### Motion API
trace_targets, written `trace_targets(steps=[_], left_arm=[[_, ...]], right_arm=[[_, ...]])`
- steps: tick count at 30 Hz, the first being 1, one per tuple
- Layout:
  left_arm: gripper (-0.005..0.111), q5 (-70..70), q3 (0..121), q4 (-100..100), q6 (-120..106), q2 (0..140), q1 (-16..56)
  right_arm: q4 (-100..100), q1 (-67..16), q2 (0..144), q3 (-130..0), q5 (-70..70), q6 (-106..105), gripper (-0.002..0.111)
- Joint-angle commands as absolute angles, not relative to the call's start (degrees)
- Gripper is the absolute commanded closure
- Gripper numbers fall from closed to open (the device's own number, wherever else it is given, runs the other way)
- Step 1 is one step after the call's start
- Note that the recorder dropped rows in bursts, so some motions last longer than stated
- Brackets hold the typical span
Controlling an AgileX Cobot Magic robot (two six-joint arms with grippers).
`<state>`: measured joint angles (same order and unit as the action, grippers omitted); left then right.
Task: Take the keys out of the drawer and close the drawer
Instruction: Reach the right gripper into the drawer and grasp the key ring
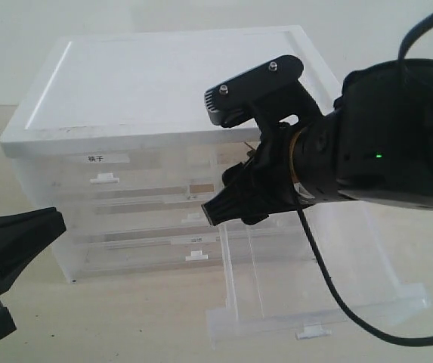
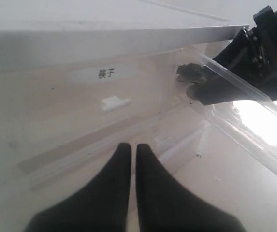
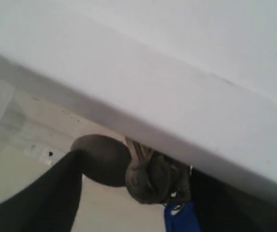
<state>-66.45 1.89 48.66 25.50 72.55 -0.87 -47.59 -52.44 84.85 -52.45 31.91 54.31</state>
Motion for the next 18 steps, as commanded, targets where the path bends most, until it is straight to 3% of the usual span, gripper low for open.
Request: trace_targets(steps=[1, 5, 6, 18], left_arm=[[0.102, -67.4, 2.1, 48.9, 26.1, 72.7, -1.1], [0.102, -67.4, 2.1, 48.9, 26.1, 72.7, -1.1], [0.102, -67.4, 2.1, 48.9, 26.1, 72.7, -1.1], [0.102, -67.5, 2.1, 48.7, 26.1, 72.7, -1.1]], right_arm=[[-49.4, -51.9, 85.8, -52.4, 32.5, 53.8, 0.067], [-49.4, -51.9, 85.8, -52.4, 32.5, 53.0, 0.105], [-49.4, -51.9, 85.8, -52.4, 32.6, 52.6, 0.108], [-47.3, -52.0, 80.7, -52.4, 34.8, 47.5, 0.108]])
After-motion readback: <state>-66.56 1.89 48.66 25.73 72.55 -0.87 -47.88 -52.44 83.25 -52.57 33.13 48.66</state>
